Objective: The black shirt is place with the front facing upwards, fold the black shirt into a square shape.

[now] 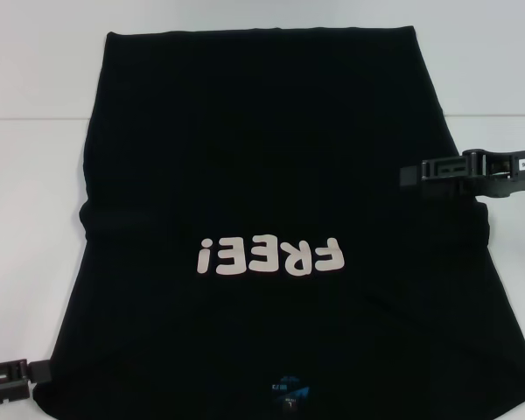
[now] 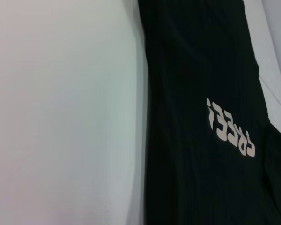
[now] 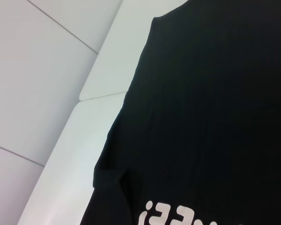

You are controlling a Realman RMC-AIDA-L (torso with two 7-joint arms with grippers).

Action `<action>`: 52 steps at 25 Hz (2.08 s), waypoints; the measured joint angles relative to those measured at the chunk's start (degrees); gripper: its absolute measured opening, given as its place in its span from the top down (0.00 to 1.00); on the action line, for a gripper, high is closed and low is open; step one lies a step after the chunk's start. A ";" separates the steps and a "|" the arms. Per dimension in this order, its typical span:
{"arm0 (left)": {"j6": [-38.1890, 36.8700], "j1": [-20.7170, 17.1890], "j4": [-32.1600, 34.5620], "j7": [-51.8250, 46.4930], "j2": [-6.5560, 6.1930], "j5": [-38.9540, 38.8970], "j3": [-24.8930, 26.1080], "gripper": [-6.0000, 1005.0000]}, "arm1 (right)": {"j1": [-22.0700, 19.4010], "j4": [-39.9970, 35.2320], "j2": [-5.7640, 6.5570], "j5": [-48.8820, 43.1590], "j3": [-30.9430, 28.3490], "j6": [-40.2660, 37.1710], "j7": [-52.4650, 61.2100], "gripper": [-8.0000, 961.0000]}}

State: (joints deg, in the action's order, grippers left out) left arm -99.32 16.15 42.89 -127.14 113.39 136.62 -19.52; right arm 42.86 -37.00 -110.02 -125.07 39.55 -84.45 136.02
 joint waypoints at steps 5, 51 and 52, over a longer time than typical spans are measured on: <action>0.85 0.16 -0.28 -0.09 0.09 0.10 -0.13 0.27 | -0.04 0.01 0.10 0.00 -0.01 -0.03 0.00 0.29; -2.24 3.19 -1.63 4.43 0.77 -4.90 -0.12 0.95 | -3.47 0.13 0.89 0.04 -1.15 -4.47 -3.04 0.33; -3.23 3.33 -1.66 4.66 0.54 -5.82 -0.12 0.98 | -3.89 0.09 1.00 0.20 -1.42 -5.33 -3.76 0.33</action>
State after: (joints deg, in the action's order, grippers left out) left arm -102.55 19.48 41.24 -122.48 113.93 130.80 -19.65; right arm 38.97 -36.92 -109.02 -124.86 38.13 -89.78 132.26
